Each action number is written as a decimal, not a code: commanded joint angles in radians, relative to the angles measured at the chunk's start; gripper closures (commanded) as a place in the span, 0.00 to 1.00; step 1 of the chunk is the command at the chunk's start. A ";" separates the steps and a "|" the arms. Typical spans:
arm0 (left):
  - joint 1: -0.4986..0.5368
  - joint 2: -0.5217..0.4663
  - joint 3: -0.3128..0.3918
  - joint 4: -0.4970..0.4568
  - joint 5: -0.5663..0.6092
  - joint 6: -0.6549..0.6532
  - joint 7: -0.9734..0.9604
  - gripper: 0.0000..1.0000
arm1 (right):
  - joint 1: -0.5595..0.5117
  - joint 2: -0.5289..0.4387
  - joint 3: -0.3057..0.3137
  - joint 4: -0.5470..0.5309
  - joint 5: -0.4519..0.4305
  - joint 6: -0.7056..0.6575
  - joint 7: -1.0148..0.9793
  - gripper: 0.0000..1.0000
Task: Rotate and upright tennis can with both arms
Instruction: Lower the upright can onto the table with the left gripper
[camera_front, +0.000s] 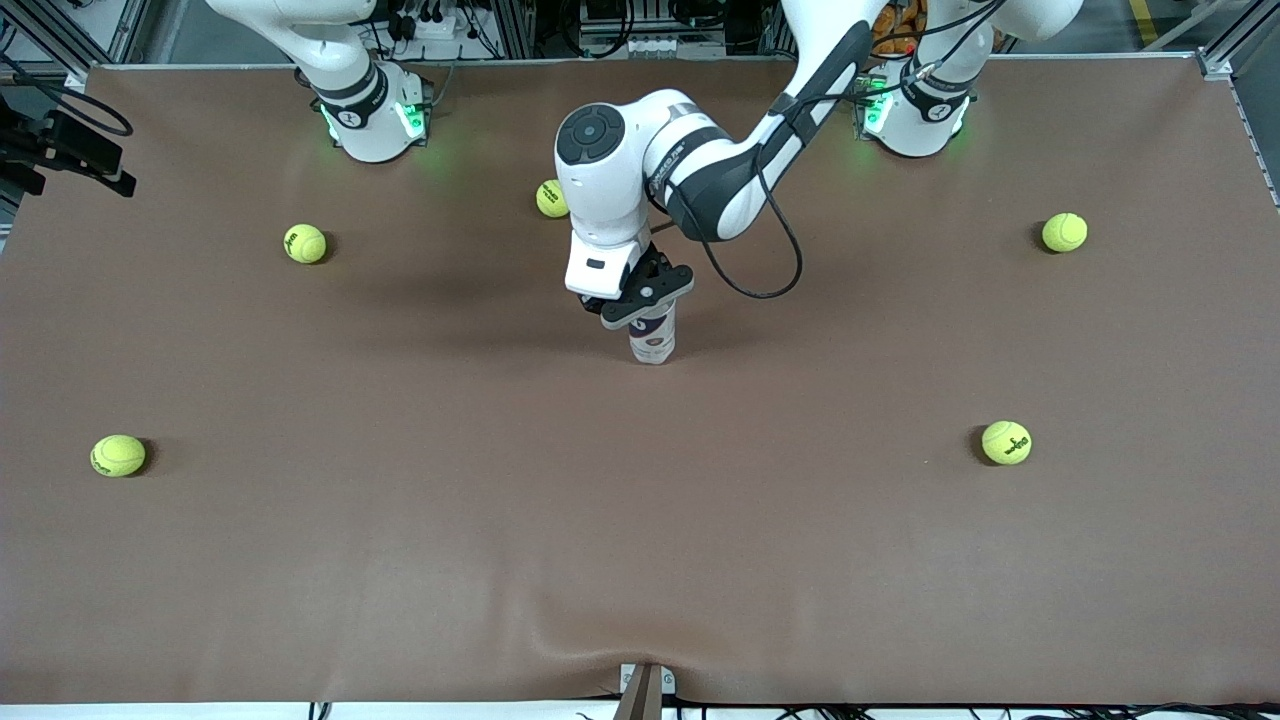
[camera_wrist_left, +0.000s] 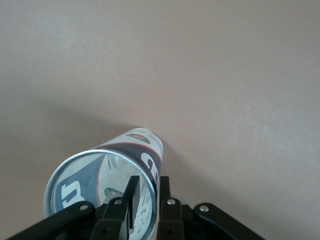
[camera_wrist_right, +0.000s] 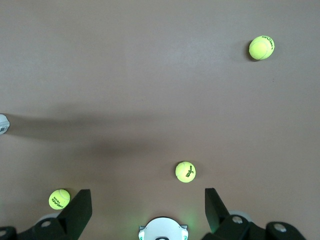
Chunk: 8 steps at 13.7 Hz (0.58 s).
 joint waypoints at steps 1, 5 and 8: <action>-0.010 0.013 0.005 0.026 0.025 0.000 -0.027 0.62 | -0.006 -0.023 0.006 -0.012 -0.011 -0.005 0.003 0.00; -0.005 -0.005 0.003 0.028 0.017 -0.002 -0.022 0.49 | -0.007 -0.024 0.004 -0.012 -0.011 -0.005 0.003 0.00; 0.004 -0.030 -0.002 0.028 0.008 -0.012 -0.011 0.40 | -0.007 -0.023 0.004 -0.012 -0.011 0.003 0.003 0.00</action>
